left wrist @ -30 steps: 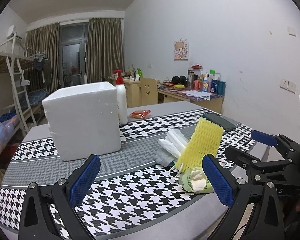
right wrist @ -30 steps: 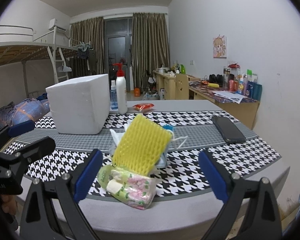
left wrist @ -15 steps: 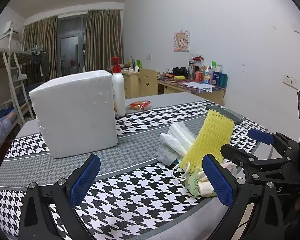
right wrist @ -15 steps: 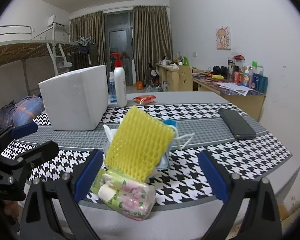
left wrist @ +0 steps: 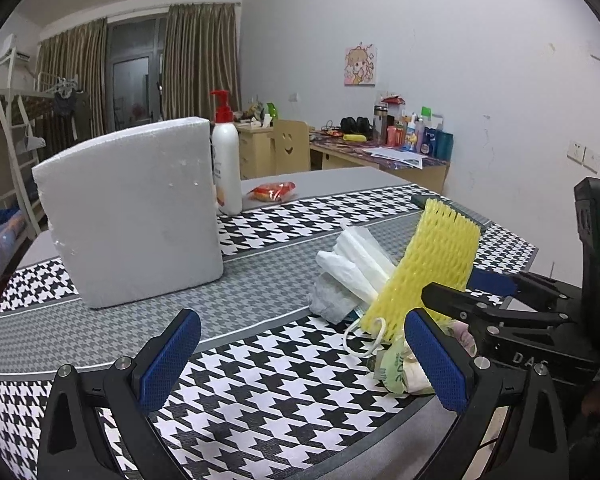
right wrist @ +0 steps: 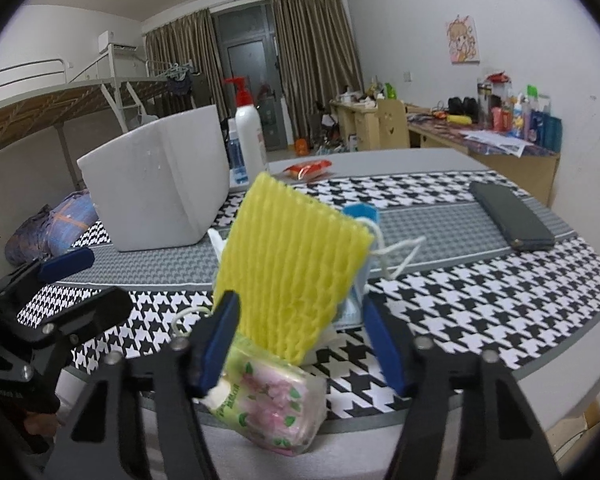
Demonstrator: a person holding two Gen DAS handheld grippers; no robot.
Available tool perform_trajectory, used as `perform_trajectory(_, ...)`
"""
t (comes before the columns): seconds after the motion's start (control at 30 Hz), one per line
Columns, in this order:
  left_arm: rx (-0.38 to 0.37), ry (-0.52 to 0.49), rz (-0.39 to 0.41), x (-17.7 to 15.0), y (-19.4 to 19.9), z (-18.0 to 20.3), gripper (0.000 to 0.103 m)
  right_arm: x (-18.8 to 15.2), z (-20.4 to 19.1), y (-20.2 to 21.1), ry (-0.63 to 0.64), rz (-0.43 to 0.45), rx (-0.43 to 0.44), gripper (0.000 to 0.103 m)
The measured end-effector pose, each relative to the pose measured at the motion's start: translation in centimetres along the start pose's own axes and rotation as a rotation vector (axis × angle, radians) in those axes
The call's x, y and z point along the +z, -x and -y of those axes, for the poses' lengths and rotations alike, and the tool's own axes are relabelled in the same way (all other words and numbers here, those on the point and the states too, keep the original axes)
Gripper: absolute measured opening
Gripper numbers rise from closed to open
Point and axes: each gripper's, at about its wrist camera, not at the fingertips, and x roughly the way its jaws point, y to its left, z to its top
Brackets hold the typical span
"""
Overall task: Organize soft objects
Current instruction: 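Reach the right gripper to the yellow foam net and close on it, then grasp the floral tissue packet with the left gripper while the right gripper holds the yellow net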
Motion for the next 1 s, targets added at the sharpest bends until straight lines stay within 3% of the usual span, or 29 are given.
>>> perform_trajectory(0.3, -0.015, -0.036, -0.012, -0.1, -0.9, 1.0, 0.102, -0.2, 0.1, 0.3, 0.013, -0.016, 0.039, 0.016)
perform_trajectory(0.67, -0.197, -0.159, -0.089, -1.2, -2.0, 4.6, 0.102, -0.3, 0.8, 1.1, 0.016, 0.016, 0.015, 0.014)
perform_trajectory(0.87, -0.26, -0.164, -0.17, -1.8, -3.6, 5.8, 0.098, -0.5, 1.2, 1.4, 0.005, 0.021, 0.016, 0.014)
perform_trajectory(1.0, -0.248, -0.185, -0.186, -2.0, -4.4, 6.9, 0.092, -0.7, 1.6, 1.4, -0.001, 0.021, 0.022, 0.014)
